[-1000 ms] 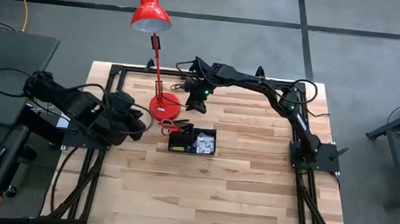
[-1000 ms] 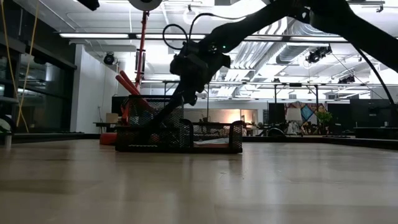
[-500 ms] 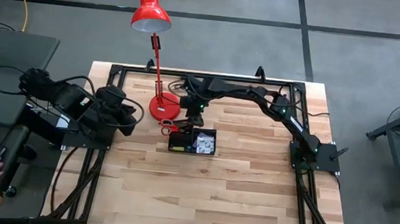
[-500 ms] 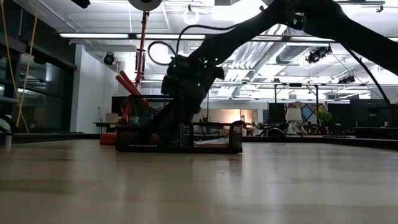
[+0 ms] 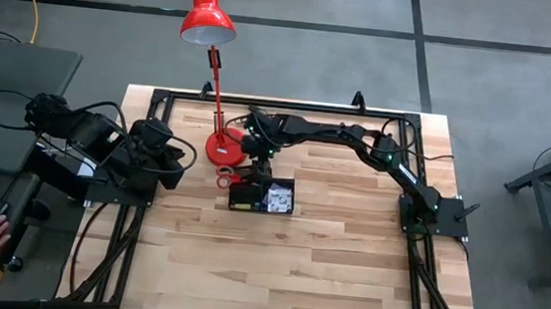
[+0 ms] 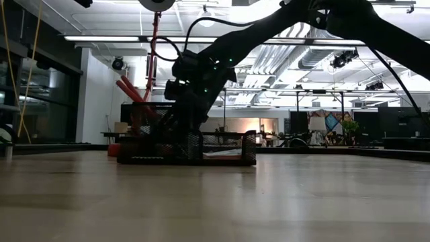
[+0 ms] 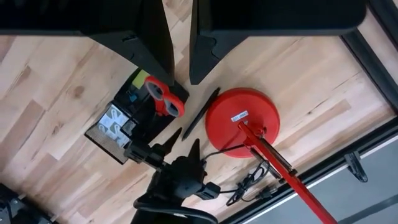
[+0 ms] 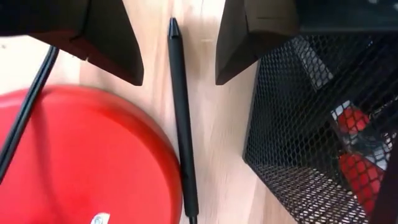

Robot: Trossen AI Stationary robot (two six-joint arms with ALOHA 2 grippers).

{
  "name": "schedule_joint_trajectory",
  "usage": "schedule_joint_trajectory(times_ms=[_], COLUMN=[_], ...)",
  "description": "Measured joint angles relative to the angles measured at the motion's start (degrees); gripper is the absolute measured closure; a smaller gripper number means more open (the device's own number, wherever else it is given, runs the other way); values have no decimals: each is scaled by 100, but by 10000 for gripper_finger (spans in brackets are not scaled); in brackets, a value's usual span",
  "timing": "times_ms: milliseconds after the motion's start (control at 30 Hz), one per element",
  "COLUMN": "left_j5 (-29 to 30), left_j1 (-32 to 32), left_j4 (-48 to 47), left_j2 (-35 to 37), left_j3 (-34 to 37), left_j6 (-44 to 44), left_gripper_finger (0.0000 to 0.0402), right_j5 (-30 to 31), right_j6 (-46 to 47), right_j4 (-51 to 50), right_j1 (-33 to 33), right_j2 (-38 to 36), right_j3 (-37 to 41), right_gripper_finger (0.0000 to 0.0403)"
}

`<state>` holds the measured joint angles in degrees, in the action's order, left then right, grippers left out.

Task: Pick and place office supplies into organizer
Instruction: Move the desk organizer to the top center of the table

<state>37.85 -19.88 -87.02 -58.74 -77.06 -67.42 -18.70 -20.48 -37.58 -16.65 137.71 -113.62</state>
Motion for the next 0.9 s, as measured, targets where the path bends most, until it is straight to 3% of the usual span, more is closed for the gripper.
schedule_joint_trajectory(times_ms=[300,467,900], left_j5=[-151,-160,-160], left_j1=[0,0,0], left_j4=[12,50,76], left_j2=[2,2,2], left_j3=[0,0,0], left_j6=[131,153,166], left_gripper_finger=[364,364,364], right_j5=[-402,-729,-655], right_j6=[508,498,-667], right_j4=[32,-245,-484], right_j1=[-243,-524,-544], right_j2=[3,-57,11], right_j3=[1,-403,-546], right_gripper_finger=[219,226,249])
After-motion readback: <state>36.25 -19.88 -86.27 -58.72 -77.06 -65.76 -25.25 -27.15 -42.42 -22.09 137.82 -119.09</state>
